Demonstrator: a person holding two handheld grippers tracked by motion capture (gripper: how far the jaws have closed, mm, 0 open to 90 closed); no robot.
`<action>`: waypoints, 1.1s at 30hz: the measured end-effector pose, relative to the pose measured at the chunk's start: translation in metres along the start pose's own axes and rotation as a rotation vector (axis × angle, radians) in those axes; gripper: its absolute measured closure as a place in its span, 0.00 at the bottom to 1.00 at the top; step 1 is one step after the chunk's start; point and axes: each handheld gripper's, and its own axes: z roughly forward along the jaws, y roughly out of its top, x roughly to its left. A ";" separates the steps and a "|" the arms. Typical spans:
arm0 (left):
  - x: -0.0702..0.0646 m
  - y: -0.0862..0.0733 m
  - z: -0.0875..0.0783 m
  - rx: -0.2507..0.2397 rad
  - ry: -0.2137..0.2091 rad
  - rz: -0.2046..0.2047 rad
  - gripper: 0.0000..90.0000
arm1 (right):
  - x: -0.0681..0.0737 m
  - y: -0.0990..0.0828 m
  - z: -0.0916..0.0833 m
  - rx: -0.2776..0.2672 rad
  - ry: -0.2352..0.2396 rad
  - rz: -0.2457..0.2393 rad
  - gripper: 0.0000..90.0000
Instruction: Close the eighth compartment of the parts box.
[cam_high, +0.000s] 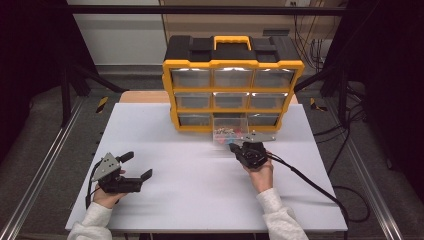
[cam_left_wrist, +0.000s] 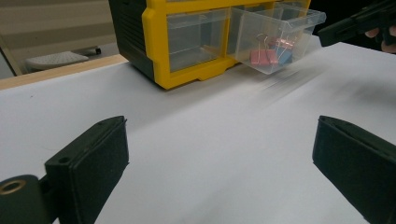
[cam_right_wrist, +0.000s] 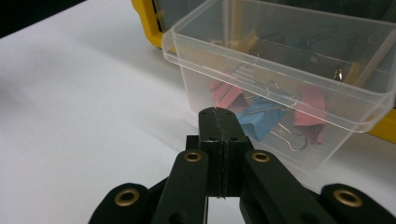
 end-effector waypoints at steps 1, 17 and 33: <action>0.000 0.000 0.000 -0.001 0.000 0.000 0.03 | 0.000 0.000 0.002 0.003 -0.009 -0.003 1.00; 0.000 0.000 0.000 -0.002 -0.003 0.003 0.03 | -0.010 0.001 0.021 0.002 -0.055 0.020 1.00; 0.000 0.000 0.000 0.000 -0.004 0.003 0.03 | -0.020 0.003 0.032 -0.015 -0.067 0.033 1.00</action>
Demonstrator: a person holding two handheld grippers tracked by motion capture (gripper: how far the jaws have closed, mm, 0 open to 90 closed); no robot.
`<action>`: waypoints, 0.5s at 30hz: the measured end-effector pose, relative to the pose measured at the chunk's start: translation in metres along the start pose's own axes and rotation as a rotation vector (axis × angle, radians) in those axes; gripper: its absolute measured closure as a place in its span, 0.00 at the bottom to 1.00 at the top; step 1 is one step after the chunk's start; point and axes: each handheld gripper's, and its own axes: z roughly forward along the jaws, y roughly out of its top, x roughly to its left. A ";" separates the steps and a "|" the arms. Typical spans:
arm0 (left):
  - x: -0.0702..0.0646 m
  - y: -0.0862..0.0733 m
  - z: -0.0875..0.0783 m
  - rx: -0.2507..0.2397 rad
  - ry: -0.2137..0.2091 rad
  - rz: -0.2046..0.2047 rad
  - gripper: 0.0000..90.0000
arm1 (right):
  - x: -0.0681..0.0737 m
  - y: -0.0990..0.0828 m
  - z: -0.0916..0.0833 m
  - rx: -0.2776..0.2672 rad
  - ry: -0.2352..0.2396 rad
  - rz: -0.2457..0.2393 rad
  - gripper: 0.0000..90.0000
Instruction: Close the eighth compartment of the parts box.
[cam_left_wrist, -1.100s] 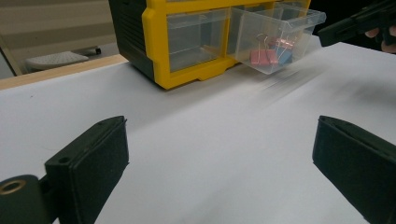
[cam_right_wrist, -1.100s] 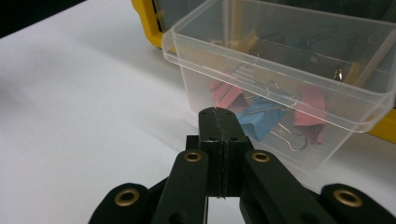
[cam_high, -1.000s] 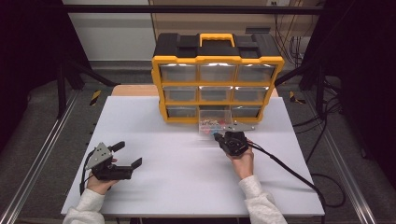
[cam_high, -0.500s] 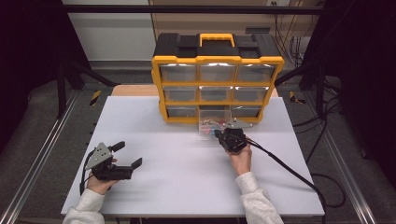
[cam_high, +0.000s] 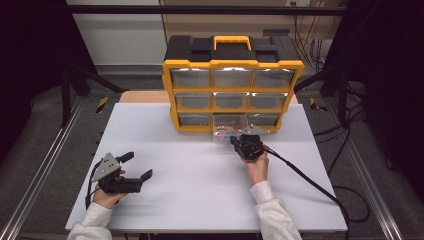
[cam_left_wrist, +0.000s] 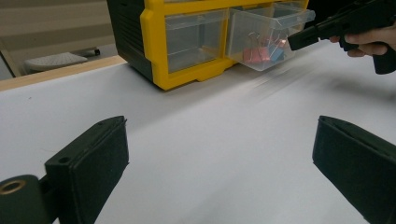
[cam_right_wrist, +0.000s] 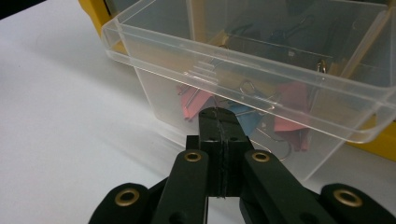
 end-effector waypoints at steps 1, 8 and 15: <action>0.000 0.000 0.000 0.002 0.000 -0.001 0.03 | -0.001 0.001 0.001 0.001 -0.001 0.000 1.00; 0.000 0.000 -0.001 -0.003 0.000 0.000 0.03 | -0.002 0.011 0.009 0.009 -0.026 -0.020 1.00; 0.000 0.000 -0.001 -0.004 0.000 -0.001 0.03 | -0.006 0.018 0.017 0.003 -0.046 -0.028 1.00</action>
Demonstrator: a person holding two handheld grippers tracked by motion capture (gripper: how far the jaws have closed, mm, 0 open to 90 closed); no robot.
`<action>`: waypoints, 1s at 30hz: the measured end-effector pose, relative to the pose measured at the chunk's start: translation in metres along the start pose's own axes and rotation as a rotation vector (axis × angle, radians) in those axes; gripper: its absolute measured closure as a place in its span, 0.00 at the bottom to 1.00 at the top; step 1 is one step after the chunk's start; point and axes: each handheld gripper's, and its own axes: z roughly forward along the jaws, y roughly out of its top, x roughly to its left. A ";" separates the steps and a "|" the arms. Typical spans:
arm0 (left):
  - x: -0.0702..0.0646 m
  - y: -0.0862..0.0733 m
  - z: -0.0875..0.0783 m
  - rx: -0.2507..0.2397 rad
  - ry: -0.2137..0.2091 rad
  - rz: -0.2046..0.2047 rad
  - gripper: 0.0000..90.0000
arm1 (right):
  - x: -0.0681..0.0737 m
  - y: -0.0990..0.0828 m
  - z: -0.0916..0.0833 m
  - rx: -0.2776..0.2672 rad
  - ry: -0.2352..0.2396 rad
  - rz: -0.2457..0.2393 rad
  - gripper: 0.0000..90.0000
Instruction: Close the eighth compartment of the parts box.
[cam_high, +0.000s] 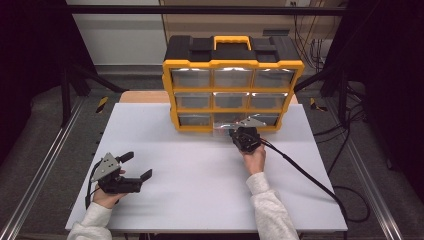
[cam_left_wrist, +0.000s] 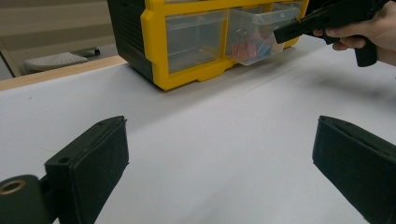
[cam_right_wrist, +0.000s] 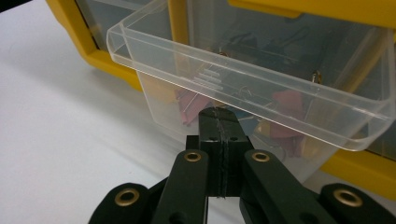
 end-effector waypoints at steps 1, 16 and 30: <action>0.000 0.000 0.000 0.000 0.000 -0.001 0.03 | 0.000 0.001 0.001 0.002 -0.004 0.000 1.00; 0.001 0.000 0.000 -0.001 0.000 -0.004 0.04 | -0.008 0.011 0.015 0.001 -0.030 0.016 1.00; 0.001 0.000 0.000 -0.002 -0.001 -0.004 0.03 | -0.014 0.015 0.027 0.008 -0.066 0.009 1.00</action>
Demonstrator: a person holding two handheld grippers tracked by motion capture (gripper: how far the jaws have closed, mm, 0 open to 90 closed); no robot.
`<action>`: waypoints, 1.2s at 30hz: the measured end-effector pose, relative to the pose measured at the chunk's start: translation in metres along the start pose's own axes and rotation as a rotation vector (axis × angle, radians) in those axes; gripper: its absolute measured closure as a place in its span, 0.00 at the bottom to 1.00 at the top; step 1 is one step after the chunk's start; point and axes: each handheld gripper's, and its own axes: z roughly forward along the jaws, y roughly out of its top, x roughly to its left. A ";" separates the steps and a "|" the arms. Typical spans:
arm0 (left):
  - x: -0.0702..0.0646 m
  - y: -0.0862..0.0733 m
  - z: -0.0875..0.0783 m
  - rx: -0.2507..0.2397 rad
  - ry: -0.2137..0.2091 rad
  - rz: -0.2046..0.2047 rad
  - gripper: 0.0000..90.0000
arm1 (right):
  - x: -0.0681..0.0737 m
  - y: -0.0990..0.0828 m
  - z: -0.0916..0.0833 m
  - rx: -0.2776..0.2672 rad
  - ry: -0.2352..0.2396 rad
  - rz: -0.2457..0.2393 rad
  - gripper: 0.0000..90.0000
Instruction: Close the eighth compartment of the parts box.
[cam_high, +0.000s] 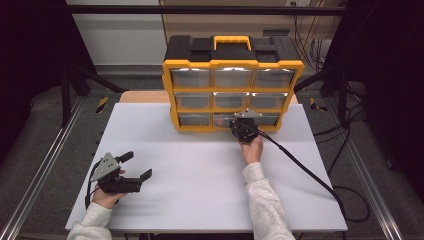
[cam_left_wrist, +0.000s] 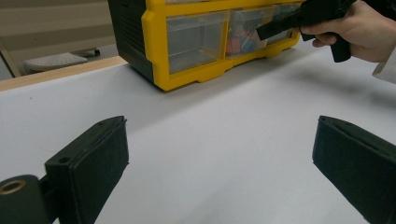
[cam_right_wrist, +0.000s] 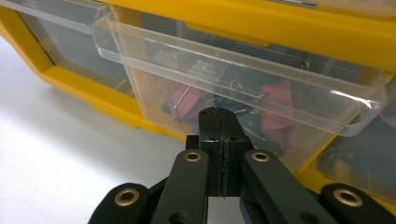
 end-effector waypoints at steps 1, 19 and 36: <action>0.000 0.000 0.000 0.000 0.000 0.000 0.03 | 0.000 0.000 0.001 0.001 -0.002 -0.002 1.00; 0.000 0.000 0.000 0.001 -0.001 0.000 0.03 | -0.006 0.002 0.007 0.015 -0.021 0.005 1.00; -0.001 0.000 0.000 0.002 -0.002 0.001 0.03 | 0.007 0.002 -0.050 -0.068 0.094 -0.027 0.77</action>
